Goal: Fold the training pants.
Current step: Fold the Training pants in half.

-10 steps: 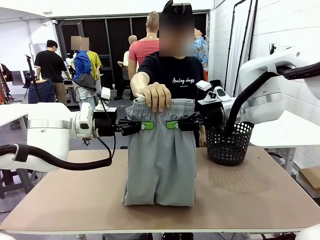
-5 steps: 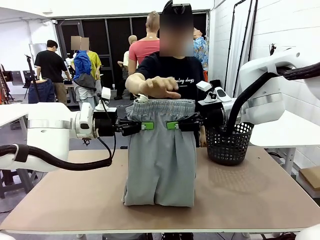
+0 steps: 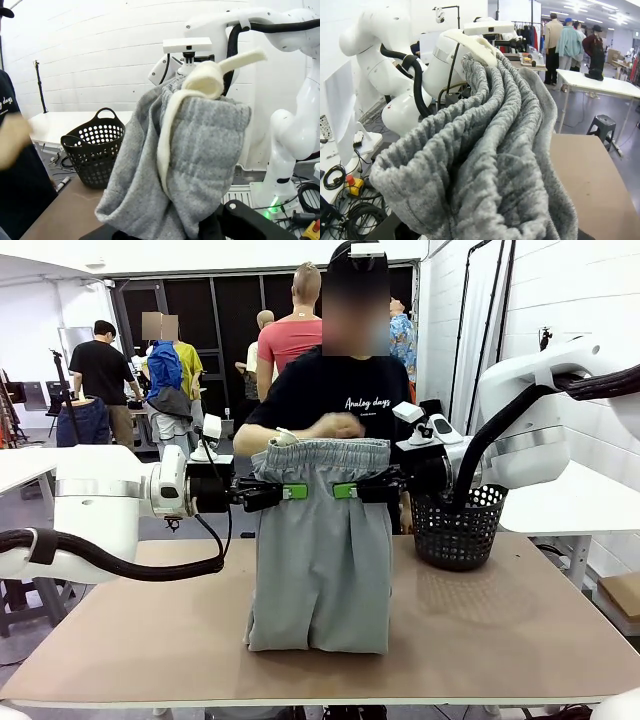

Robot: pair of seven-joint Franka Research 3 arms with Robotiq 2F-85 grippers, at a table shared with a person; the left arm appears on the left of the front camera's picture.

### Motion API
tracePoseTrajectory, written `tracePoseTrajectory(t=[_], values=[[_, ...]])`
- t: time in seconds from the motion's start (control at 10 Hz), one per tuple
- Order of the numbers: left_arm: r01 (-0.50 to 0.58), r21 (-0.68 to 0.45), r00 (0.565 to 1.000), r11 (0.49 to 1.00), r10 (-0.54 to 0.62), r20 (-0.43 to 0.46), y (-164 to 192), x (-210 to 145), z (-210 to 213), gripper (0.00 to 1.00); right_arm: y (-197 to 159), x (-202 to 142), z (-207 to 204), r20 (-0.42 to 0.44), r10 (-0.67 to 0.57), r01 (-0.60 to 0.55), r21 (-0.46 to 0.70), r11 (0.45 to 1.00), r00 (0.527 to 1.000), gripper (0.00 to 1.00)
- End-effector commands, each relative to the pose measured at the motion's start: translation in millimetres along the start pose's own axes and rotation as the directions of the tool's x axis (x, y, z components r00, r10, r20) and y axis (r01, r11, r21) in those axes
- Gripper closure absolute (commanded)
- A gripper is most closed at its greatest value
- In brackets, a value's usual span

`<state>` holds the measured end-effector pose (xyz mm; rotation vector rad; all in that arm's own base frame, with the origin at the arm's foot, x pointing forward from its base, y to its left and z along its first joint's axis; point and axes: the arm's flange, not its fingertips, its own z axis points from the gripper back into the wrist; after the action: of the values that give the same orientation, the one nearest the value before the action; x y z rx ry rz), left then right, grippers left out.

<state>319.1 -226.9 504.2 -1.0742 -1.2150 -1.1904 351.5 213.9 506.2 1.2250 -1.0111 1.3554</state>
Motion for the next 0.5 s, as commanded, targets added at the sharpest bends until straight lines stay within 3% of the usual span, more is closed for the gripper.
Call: tracePoseTrajectory(t=[0.0, 0.4], values=[[0.007, 0.007, 1.000, 1.000, -0.007, -0.007, -1.9, 2.0, -0.4, 1.00, 2.6, 0.5, -1.1, 0.020, -0.004, 0.004, 0.009, 1.000, 1.000, 1.00], [0.007, 0.007, 1.000, 1.000, -0.007, -0.007, -1.9, 2.0, -0.4, 1.00, 2.6, 0.5, -1.1, 0.020, -0.004, 0.004, 0.009, 1.000, 1.000, 1.00]])
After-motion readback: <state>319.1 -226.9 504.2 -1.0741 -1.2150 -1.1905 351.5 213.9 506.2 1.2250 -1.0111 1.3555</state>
